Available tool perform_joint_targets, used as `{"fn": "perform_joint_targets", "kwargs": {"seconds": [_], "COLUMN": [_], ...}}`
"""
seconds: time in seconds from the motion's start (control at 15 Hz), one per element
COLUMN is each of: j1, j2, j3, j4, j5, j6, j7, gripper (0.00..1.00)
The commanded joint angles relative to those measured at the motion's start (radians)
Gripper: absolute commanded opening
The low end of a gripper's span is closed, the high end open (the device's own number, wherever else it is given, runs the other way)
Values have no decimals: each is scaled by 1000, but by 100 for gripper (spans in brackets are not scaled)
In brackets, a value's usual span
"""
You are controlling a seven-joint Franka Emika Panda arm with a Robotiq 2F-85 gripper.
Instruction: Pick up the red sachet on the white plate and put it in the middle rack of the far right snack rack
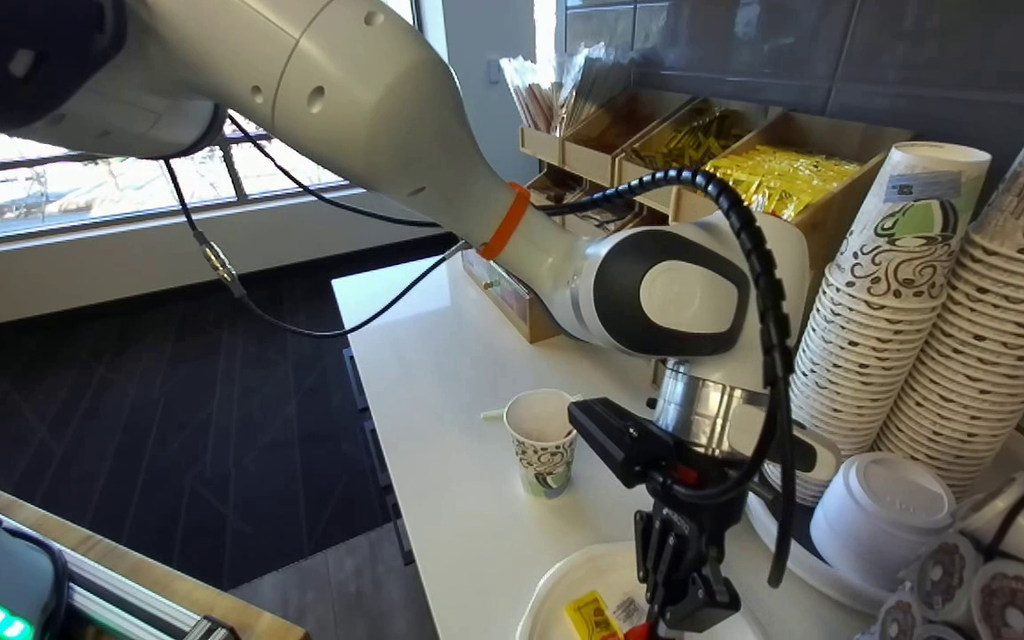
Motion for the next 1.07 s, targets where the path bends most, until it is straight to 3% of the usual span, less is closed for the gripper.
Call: {"fn": "perform_joint_targets", "kwargs": {"seconds": [0.0,0.6,1.0], "j1": [5,2,27], "j2": [-145,-446,-639], "j3": [1,48,85], "j4": [-134,-417,-641], "j5": [-34,-152,-181], "j6": [-6,-52,81], "j7": [-80,-487,-686], "gripper": [0,0,0]}}
